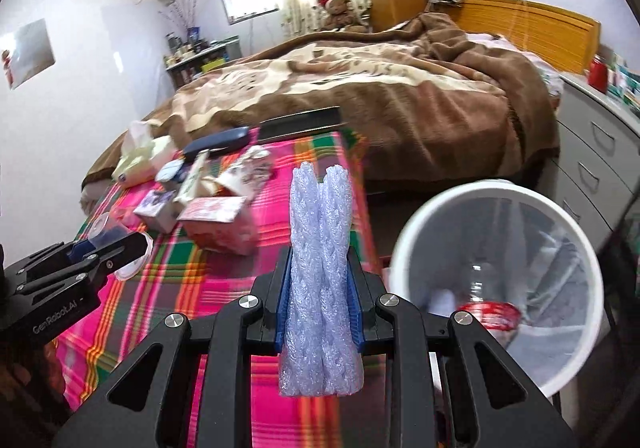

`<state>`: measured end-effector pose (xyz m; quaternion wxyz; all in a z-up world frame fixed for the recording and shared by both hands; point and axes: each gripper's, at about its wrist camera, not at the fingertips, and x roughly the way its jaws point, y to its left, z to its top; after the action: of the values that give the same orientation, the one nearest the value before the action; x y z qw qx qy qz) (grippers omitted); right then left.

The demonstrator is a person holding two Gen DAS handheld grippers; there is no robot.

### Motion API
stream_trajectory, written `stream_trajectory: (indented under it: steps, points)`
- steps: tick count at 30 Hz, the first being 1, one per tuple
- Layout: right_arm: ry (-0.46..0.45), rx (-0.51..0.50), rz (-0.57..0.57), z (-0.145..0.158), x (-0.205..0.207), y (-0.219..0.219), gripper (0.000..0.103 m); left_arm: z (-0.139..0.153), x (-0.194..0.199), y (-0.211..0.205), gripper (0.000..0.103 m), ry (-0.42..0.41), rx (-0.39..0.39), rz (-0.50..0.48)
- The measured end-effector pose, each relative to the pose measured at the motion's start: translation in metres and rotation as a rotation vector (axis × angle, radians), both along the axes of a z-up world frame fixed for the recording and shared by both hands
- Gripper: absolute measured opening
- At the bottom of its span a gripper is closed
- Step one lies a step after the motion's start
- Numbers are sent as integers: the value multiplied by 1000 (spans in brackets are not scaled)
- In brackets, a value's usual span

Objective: Collect trash
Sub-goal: 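Carry the cup and foam sleeves over the wastebasket with both tools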

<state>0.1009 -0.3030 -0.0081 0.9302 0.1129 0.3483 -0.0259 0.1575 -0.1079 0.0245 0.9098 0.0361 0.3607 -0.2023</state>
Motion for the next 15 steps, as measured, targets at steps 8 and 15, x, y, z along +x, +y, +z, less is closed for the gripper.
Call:
stream_trajectory:
  steps: [8,15]
  points:
    - [9,3,-97,-3,-10,-45,25,1,-4,-66,35,9,-3,-114]
    - [37,15,-179,-13,-18,-84,25,-5,-6,-125,35,41,-19,-221]
